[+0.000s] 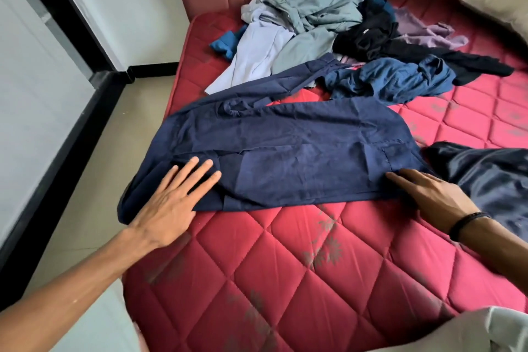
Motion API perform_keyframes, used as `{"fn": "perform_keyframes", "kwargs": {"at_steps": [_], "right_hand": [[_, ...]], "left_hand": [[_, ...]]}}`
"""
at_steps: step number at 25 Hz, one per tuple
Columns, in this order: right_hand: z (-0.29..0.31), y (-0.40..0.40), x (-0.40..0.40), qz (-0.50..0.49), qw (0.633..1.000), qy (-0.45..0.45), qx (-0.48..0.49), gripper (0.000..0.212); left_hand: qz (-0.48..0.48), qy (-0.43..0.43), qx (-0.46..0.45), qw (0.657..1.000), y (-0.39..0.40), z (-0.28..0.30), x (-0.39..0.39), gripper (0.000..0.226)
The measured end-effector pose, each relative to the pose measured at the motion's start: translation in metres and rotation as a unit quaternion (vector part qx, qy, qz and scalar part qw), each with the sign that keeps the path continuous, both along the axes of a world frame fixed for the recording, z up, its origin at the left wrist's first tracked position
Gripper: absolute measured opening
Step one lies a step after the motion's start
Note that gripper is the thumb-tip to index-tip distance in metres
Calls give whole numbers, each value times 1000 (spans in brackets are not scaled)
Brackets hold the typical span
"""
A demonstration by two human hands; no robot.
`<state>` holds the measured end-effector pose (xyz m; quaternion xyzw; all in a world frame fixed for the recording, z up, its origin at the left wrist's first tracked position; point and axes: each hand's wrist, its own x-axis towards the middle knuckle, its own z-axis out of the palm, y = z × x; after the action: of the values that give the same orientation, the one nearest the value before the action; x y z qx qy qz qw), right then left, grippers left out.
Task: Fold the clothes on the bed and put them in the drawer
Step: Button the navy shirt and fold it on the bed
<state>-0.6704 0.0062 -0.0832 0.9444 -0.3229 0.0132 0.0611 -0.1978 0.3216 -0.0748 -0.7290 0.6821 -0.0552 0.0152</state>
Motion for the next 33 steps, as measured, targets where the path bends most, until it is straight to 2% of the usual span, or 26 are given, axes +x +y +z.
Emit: {"fn": "perform_keyframes", "kwargs": {"at_steps": [2,4,7,11,13,16,18,20,22,23,25,26,27,29,31,33], "right_hand": [[-8,7,-1,-9,1000,-14,-17,70],[-8,8,-2,-26,999,-15,-27,65],[3,13,-7,-34,998,10,-43,71],[7,34,-50,-35,996,72,-25,65],[12,50,-76,-57,994,96,-2,71],[23,77,-97,-103,987,103,61,92],[36,84,-92,-155,973,113,131,84],[48,76,-79,-184,961,135,158,63],[67,65,-54,-170,953,186,168,32],[74,58,-38,-173,958,163,160,24],[79,30,-7,-207,967,53,140,30],[79,13,11,-210,970,6,123,35],[74,-7,27,-208,971,-30,116,39],[64,-42,59,-193,973,-44,118,46],[51,-75,81,-172,977,-10,123,50],[35,-102,94,-162,978,53,122,46]], "left_hand": [[61,21,26,998,6,-12,10,113],[74,51,42,995,9,-19,13,107],[59,69,46,995,19,-13,13,94],[14,61,59,996,46,-1,-7,88],[-12,58,67,996,66,-2,-28,87],[-24,52,85,995,90,-7,-49,88],[-30,60,113,991,100,-8,-51,82],[-33,131,136,981,100,5,-41,83],[13,235,73,969,85,19,-21,75],[42,265,-3,963,75,26,-12,55],[143,295,-136,935,38,33,10,10],[219,306,-155,914,16,35,22,7],[293,309,-145,893,-6,34,35,9],[393,327,-99,854,-46,27,60,36],[423,363,-78,827,-79,17,76,56],[431,392,-80,809,-102,6,91,58]]}}
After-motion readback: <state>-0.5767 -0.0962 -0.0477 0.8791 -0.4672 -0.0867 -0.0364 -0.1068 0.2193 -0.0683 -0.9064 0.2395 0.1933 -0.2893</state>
